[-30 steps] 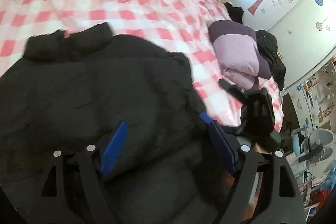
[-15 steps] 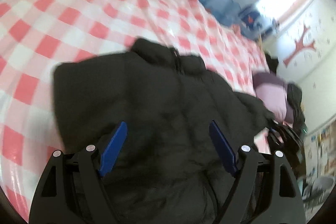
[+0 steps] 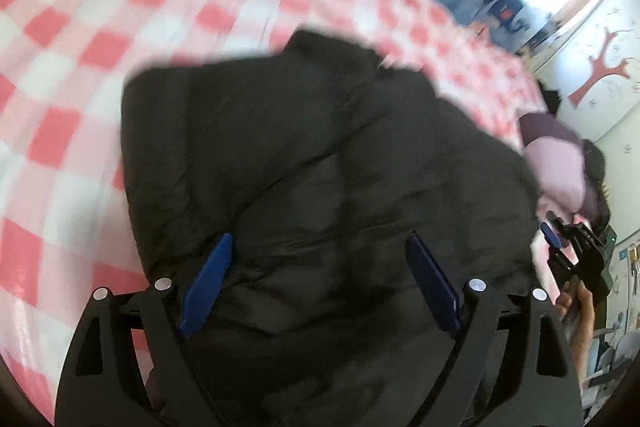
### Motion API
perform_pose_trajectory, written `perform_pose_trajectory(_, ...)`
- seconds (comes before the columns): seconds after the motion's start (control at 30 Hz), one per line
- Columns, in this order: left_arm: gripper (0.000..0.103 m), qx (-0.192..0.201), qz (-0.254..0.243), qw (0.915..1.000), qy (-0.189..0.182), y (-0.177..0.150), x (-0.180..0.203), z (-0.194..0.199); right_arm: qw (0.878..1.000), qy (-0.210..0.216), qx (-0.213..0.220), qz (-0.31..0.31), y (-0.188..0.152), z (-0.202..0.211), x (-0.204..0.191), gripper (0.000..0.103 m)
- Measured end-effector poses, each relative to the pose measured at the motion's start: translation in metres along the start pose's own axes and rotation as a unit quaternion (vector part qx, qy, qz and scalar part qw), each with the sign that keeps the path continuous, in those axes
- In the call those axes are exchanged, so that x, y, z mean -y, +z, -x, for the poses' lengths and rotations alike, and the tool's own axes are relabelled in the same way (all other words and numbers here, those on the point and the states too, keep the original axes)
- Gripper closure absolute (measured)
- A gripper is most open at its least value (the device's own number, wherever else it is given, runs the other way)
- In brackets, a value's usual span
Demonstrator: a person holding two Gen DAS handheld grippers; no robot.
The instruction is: Fold large clothes
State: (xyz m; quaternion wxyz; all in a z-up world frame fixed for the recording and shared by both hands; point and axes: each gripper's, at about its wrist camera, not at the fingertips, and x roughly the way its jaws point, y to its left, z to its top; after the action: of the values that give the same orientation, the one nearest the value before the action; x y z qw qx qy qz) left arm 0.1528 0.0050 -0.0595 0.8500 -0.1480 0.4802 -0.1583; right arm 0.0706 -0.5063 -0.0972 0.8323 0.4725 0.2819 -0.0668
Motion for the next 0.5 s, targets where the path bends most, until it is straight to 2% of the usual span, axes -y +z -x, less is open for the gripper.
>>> perform_pose_trajectory(0.07, 0.019, 0.020, -0.009, 0.9998, -0.003, -0.001, 0.002, 0.012, 0.995, 0.000, 0.083, 0.056, 0.004, 0.032, -0.023, 0.061)
perform_pose_trajectory(0.1, 0.018, 0.021, -0.008, 0.9997, -0.002, 0.000, 0.000, 0.014, 0.989, 0.010, 0.108, 0.105, 0.001, 0.041, -0.044, 0.059)
perform_pose_trajectory(0.13, 0.018, 0.016, -0.002, 0.9999, 0.002, 0.000, -0.005, 0.011, 0.982, 0.024, 0.110, 0.155, -0.005, 0.040, -0.064, 0.052)
perform_pose_trajectory(0.17, 0.018, 0.005, 0.008, 0.9999, 0.007, -0.001, -0.012, 0.003, 0.977, 0.032, 0.094, 0.191, -0.010, 0.033, -0.078, 0.047)
perform_pose_trajectory(0.23, 0.018, -0.028, 0.035, 0.9989, 0.015, -0.006, -0.028, -0.018, 0.970, 0.019, 0.039, 0.239, -0.024, 0.001, -0.094, 0.047)
perform_pose_trajectory(0.3, 0.018, -0.054, 0.041, 0.9976, 0.011, -0.013, -0.039, -0.036, 0.969, -0.051, -0.066, 0.234, -0.037, -0.057, -0.078, 0.047)
perform_pose_trajectory(0.33, 0.018, -0.055, 0.042, 0.9975, 0.010, -0.014, -0.041, -0.037, 0.969, -0.057, -0.099, 0.218, -0.040, -0.075, -0.061, 0.053)
perform_pose_trajectory(0.37, 0.018, -0.058, 0.047, 0.9971, 0.014, -0.014, -0.041, -0.034, 0.970, -0.060, -0.112, 0.206, -0.041, -0.083, -0.050, 0.057)
perform_pose_trajectory(0.4, 0.018, -0.060, 0.055, 0.9966, 0.016, -0.015, -0.041, -0.027, 0.971, -0.066, -0.122, 0.196, -0.037, -0.081, -0.047, 0.057)
perform_pose_trajectory(0.43, 0.018, -0.059, 0.067, 0.9960, 0.009, -0.016, -0.041, -0.013, 0.974, -0.060, -0.114, 0.186, -0.029, -0.068, -0.050, 0.055)
perform_pose_trajectory(0.5, 0.018, -0.050, 0.071, 0.9962, 0.001, -0.024, -0.042, 0.024, 0.982, -0.004, -0.085, 0.170, -0.014, -0.023, -0.059, 0.048)
